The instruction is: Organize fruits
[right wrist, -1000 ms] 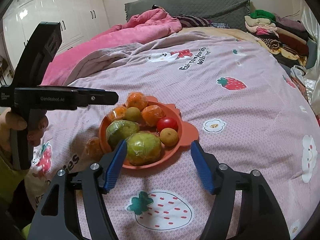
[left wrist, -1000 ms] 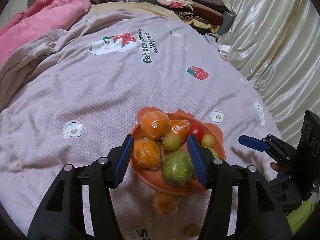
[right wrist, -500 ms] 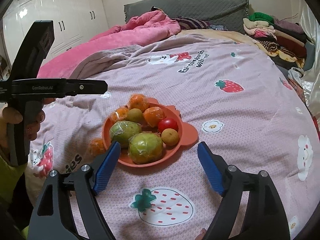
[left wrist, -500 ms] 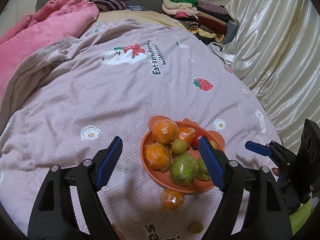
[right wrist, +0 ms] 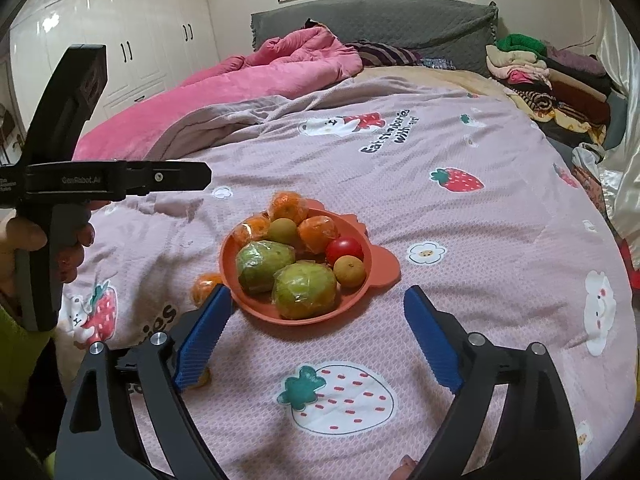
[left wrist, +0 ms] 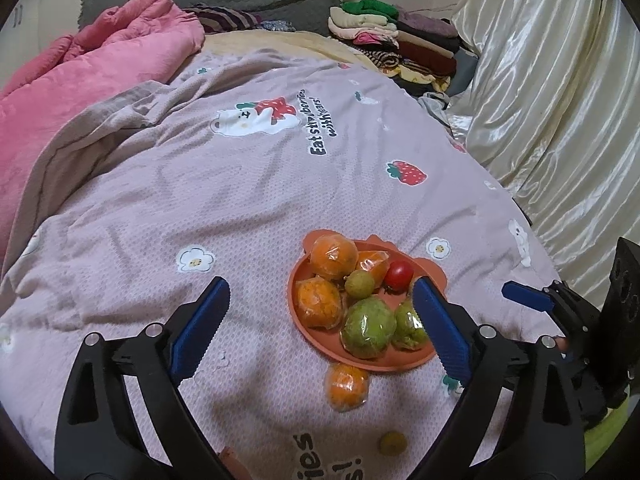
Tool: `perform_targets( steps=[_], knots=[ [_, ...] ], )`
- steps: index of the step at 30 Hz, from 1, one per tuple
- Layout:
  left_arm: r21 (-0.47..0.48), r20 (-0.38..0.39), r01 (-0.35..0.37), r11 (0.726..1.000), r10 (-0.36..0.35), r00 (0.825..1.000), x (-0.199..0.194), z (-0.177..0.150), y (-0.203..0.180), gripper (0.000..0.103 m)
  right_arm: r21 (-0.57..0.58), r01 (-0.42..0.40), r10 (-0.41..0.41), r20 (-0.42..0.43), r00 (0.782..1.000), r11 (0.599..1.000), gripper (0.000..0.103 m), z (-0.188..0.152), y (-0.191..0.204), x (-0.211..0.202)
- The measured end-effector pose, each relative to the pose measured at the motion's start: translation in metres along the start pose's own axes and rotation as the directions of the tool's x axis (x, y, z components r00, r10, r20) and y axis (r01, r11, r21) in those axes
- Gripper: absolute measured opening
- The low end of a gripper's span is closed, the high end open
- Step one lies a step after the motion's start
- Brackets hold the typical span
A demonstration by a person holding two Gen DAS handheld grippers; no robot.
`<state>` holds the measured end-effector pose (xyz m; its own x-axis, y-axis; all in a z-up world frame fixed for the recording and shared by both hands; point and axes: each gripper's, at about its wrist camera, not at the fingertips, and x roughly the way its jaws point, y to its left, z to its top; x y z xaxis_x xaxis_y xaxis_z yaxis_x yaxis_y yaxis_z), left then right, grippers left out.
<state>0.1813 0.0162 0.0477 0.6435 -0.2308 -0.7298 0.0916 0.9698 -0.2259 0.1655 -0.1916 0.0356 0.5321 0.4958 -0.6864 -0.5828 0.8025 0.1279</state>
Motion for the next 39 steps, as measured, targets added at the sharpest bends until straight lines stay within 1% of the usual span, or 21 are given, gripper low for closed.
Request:
perform_targets(
  steps=[9, 16, 26, 39],
  knots=[
    [-0.001, 0.003, -0.021, 1.0, 0.021, 1.0, -0.007, -0.011, 0.001, 0.09, -0.009, -0.008, 0.008, -0.005, 1.0, 1.0, 0.089, -0.006, 0.012, -0.007],
    [-0.012, 0.017, -0.029, 0.999, 0.03, 0.999, -0.016, -0.017, 0.006, 0.091, -0.024, -0.025, 0.024, -0.009, 1.0, 0.999, 0.089, -0.01, 0.025, -0.012],
    [-0.018, 0.017, -0.042, 0.999, 0.043, 0.999, -0.025, -0.032, 0.01, 0.092, -0.049, -0.029, 0.029, -0.015, 0.999, 0.998, 0.089, -0.012, 0.043, -0.019],
    [-0.015, 0.016, -0.047, 0.999, 0.048, 0.999, -0.034, -0.044, 0.008, 0.092, -0.063, -0.039, 0.038, -0.023, 0.999, 0.997, 0.089, -0.016, 0.055, -0.027]
  ],
)
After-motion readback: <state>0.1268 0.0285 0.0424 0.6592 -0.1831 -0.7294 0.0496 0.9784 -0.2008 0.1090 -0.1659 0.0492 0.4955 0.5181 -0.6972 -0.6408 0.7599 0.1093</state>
